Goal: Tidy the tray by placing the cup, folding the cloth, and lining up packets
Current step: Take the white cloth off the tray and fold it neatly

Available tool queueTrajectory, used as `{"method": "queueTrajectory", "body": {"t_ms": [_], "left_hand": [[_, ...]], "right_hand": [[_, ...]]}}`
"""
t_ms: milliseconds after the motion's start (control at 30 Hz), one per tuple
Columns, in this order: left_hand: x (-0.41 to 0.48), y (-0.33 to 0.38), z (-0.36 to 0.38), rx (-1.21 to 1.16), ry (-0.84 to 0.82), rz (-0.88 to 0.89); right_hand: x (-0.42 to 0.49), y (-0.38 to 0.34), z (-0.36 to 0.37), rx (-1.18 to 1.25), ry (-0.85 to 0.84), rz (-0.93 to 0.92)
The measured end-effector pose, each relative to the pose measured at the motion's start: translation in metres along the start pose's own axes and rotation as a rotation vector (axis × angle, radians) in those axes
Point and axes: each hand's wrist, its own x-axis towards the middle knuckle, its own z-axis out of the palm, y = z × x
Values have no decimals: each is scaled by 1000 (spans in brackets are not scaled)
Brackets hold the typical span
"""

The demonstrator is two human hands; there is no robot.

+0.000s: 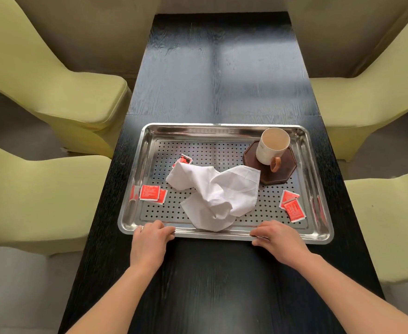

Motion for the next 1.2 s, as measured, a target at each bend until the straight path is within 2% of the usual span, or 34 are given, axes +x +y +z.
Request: {"method": "queueTrajectory", "body": {"t_ms": [333, 467, 567, 633, 700, 767, 800, 867, 967, 1067, 1200], "left_hand": [[10, 4, -1, 26, -24, 9], [17, 7, -8, -66, -97, -62], [27, 17, -19, -279, -153, -182], [40, 28, -29, -509, -156, -293], [58, 47, -42, -836, -198, -437], [78, 67, -53, -1167, -262, -603], [86, 76, -56, -1247, -298, -651], [98, 93, -58, -1225, -324, -653], [105, 106, -56, -1070, -195, -637], [100, 106, -60, -1217, -150, -617], [80, 91, -78, -1403, -115, -556]], "right_hand": [[14, 8, -15, -2, -12, 7], [22, 9, -21, 51, -122, 71], [35, 5, -33, 212, -172, 173], [50, 0, -37, 308, -53, 271], [68, -6, -40, 427, 68, 416], [83, -12, -42, 642, 104, 562], [89, -16, -42, 750, 98, 613], [94, -22, -39, 843, 87, 658], [93, -25, -33, 869, 104, 667], [85, -23, -33, 1019, 135, 675], [69, -25, -41, 1182, 265, 644]]}}
